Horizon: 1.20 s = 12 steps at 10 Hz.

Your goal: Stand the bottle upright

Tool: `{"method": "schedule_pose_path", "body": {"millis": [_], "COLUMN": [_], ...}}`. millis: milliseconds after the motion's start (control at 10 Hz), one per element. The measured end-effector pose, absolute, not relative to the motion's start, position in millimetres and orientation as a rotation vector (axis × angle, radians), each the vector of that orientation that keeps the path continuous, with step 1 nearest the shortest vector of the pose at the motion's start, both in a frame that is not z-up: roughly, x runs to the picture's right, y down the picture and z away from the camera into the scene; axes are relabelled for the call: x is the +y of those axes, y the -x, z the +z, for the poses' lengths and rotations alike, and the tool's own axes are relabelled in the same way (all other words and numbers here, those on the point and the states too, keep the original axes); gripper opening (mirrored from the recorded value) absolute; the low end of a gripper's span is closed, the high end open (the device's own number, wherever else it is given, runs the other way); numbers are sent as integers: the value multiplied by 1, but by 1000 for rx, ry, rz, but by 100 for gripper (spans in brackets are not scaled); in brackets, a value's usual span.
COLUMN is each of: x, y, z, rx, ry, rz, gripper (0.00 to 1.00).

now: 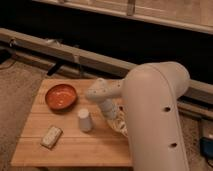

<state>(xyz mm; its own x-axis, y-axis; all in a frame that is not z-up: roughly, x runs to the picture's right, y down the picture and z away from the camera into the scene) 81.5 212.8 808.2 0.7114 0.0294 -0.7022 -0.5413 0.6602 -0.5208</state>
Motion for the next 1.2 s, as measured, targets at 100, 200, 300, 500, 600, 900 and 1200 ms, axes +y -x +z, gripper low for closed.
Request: {"method": "schedule_pose_path", "body": {"millis": [100, 200, 300, 500, 600, 900, 1200], "x": [214, 215, 215, 215, 216, 219, 227], "y": [-81, -80, -79, -78, -79, -79, -82], "z": [809, 810, 811, 812, 813, 815, 817], "rx": [724, 727, 728, 731, 733, 745, 767], "ry": [796, 798, 801, 803, 805, 807, 820], "rz": [347, 339, 334, 327, 326, 305, 279], "gripper": [80, 80, 80, 80, 80, 80, 80]}}
